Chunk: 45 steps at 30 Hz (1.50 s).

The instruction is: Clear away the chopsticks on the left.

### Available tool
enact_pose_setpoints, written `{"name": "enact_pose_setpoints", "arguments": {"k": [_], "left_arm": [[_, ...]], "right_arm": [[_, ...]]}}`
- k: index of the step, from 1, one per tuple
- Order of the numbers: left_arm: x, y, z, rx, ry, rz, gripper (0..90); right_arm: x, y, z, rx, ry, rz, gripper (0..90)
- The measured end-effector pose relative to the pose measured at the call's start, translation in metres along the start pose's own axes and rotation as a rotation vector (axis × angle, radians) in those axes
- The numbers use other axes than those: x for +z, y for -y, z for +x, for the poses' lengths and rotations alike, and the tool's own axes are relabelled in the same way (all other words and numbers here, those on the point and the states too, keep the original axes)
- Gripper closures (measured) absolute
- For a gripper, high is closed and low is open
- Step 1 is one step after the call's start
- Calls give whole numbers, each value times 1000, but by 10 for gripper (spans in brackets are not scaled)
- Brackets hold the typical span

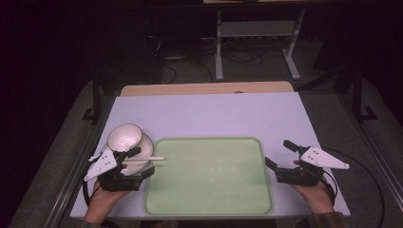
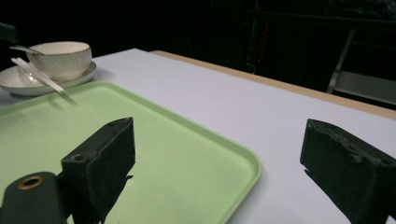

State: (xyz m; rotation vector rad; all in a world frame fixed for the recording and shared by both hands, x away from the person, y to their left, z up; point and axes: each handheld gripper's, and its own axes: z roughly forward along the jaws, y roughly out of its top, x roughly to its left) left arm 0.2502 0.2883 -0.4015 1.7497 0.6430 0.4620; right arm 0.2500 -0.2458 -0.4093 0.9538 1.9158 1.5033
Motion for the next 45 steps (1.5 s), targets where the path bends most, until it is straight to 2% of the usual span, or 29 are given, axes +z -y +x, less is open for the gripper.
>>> {"name": "enact_pose_setpoints", "arguments": {"k": [6, 11, 19, 28, 37, 45], "left_arm": [[3, -5, -1, 8, 0, 33, 137], [5, -9, 0, -5, 9, 73, 140], [6, -17, 3, 10, -9, 127, 143], [2, -27, 11, 4, -37, 168, 147], [-3, -32, 18, -8, -63, 174, 172], [-16, -32, 28, -35, -98, 155, 239]], "right_arm": [[2, 2, 0, -6, 11, 53, 101], [3, 3, 0, 7, 20, 91, 105], [4, 5, -2, 12, 38, 121, 116], [5, 7, -4, 15, 54, 141, 122], [6, 7, -4, 12, 56, 148, 123], [7, 7, -4, 10, 57, 154, 124]]}}
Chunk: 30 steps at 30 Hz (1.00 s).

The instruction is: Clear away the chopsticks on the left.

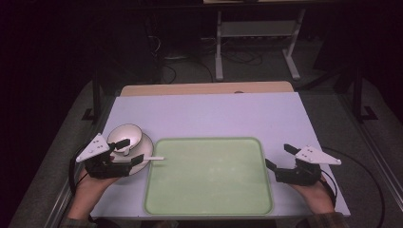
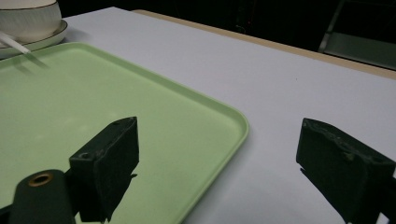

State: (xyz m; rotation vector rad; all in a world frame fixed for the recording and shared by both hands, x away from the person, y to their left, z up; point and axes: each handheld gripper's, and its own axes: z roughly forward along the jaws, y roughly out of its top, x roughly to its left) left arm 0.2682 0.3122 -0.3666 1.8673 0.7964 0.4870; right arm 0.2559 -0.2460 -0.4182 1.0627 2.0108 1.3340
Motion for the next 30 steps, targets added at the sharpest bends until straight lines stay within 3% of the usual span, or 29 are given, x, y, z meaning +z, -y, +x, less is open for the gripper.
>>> {"name": "enact_pose_setpoints", "arguments": {"k": [14, 30], "left_arm": [[-28, 11, 16, -34, -69, -7, 397], [-59, 29, 37, -80, -150, -3, 691]], "right_arm": [[-1, 0, 0, 2, 2, -1, 125], [-1, 0, -1, 4, 3, 4, 125]]}}
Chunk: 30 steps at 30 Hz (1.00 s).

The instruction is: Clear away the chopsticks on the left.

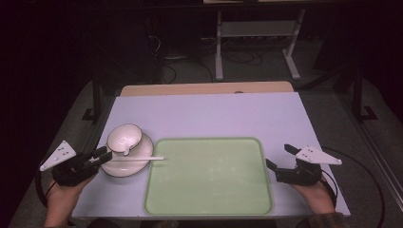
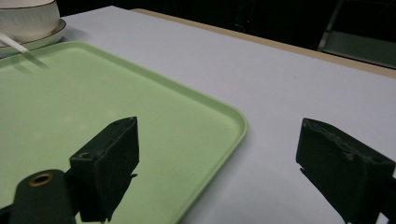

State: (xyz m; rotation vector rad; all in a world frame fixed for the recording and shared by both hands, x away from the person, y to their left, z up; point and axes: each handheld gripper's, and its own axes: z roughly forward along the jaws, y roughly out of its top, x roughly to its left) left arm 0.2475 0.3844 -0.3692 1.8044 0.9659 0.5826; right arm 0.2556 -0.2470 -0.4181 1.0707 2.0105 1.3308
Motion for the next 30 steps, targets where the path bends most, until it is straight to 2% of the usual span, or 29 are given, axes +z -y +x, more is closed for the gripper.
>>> {"name": "enact_pose_setpoints", "arguments": {"k": [4, 5, 8, 14, 30], "left_arm": [[-3, 5, 9, -16, -34, 23, 782], [-4, 6, 11, -19, -40, 31, 828], [-4, 9, 16, -28, -63, 49, 857], [2, 16, 27, -40, -97, 116, 898], [30, 21, 47, -56, -154, 237, 900]], "right_arm": [[0, 0, 0, 0, 0, 0, 125], [0, 0, 0, 3, 1, 0, 125], [0, 0, 0, 3, 1, 1, 126], [0, 0, 0, -1, -1, 5, 125], [2, 0, 1, -6, 2, 17, 126]]}}
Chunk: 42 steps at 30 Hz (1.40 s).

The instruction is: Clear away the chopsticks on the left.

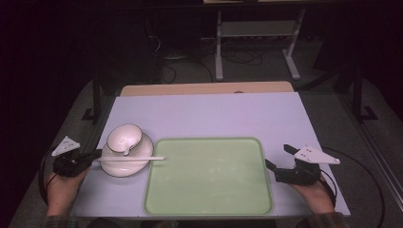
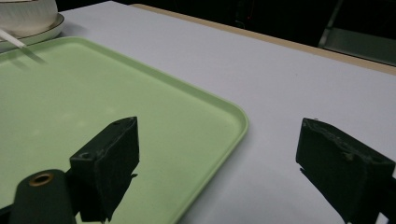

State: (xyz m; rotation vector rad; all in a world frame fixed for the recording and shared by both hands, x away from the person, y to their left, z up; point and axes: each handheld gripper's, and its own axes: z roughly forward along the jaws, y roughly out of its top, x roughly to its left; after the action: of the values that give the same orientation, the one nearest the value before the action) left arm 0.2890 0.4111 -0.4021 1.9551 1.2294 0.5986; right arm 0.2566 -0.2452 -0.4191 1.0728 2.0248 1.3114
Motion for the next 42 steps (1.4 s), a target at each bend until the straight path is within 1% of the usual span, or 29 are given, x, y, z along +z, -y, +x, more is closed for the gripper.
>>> {"name": "enact_pose_setpoints", "arguments": {"k": [6, 12, 16, 20, 42], "left_arm": [[13, -2, 3, 22, -20, 42, 900], [19, -2, 5, 21, -25, 59, 900], [20, -1, 5, 30, -26, 80, 900], [21, -1, 4, 33, -23, 90, 900], [14, 4, -5, 46, -6, 113, 900]], "right_arm": [[0, 0, 0, -2, 0, 2, 126], [0, 0, 0, 2, 2, 2, 126], [0, 0, 0, 2, 3, 1, 126], [0, 0, 0, 2, 4, 0, 126], [-1, 0, -1, 2, 7, -2, 126]]}}
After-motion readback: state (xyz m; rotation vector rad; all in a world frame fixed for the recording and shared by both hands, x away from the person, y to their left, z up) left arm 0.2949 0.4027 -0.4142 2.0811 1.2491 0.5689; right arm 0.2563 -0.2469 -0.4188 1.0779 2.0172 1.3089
